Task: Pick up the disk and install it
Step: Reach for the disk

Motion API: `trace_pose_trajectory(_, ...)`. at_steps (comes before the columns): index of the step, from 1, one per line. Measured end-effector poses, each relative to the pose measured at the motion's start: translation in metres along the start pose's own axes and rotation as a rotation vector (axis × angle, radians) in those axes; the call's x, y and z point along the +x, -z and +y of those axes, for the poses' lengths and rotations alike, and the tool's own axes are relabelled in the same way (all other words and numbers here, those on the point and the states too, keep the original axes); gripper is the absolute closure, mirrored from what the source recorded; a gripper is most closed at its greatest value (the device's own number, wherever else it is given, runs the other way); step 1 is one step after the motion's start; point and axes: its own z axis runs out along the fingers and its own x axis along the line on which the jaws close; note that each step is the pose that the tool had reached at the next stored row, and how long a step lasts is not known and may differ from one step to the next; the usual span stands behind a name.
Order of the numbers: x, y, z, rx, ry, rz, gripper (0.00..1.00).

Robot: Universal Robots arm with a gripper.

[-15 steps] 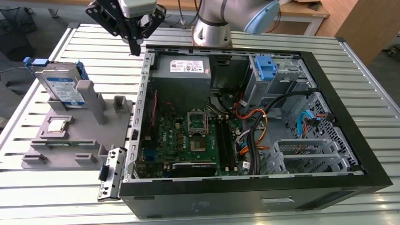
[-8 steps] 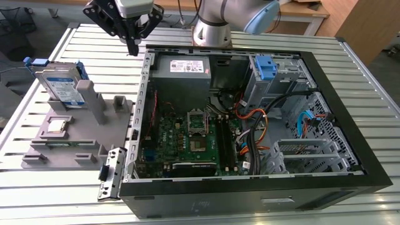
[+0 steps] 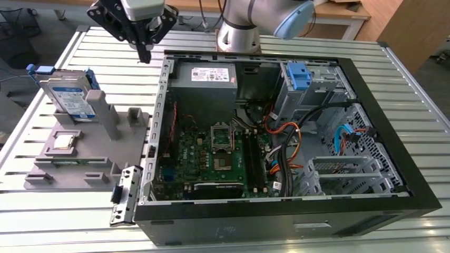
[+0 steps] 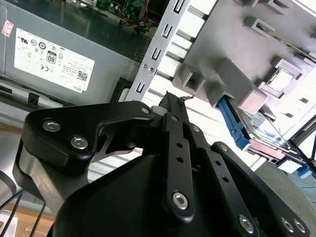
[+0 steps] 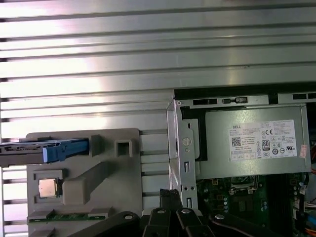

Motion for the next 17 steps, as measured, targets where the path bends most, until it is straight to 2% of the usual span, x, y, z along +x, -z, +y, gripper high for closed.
trace_pose_trajectory(17,0.0217,-0.0051,-0.0019,0.0,0.0,0.0,0.89)
